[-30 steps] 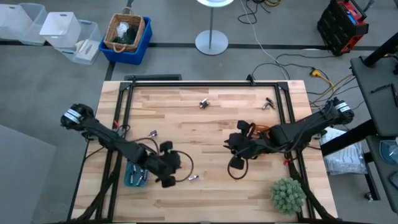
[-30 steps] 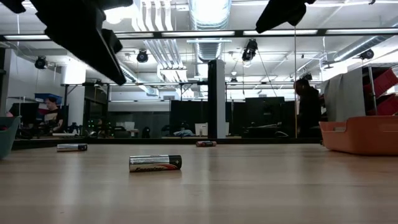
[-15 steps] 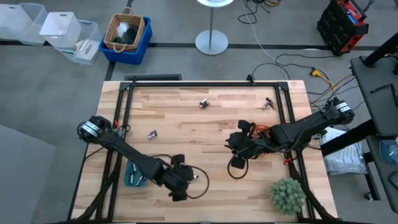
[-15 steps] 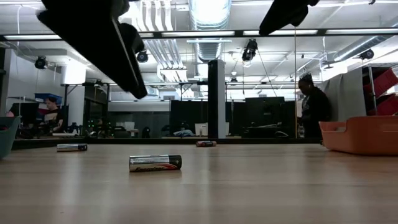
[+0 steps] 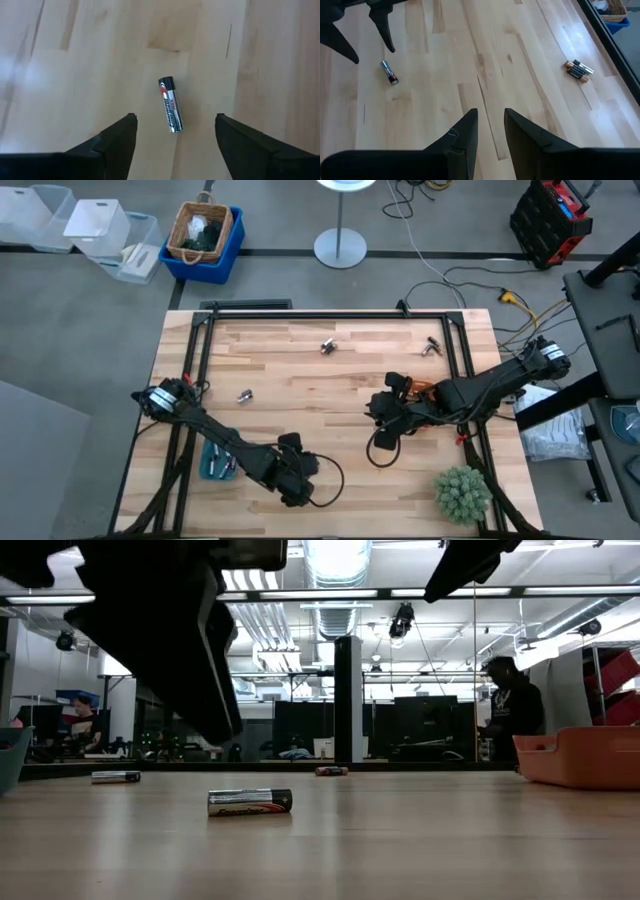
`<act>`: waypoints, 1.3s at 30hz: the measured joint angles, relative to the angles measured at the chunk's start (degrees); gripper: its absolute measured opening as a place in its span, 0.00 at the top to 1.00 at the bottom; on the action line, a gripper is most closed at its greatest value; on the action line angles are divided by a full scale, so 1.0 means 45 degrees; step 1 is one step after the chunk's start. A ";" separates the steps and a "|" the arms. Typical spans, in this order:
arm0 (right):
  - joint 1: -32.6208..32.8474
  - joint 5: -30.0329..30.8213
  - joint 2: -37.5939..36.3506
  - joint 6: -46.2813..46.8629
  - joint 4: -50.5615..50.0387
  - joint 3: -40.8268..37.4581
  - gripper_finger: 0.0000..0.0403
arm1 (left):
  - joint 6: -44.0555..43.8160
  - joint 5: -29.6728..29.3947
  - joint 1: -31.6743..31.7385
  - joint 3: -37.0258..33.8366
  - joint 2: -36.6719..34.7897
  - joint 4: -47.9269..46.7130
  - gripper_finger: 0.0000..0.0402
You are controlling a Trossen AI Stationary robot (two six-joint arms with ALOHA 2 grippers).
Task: Sort batteries
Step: Put the silver battery into the blue bin
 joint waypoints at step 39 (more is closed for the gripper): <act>0.0000 0.0000 0.0000 -0.0117 0.0019 -0.0003 0.77 | -0.1088 -0.0122 0.0010 -0.3966 -0.0170 0.6373 0.69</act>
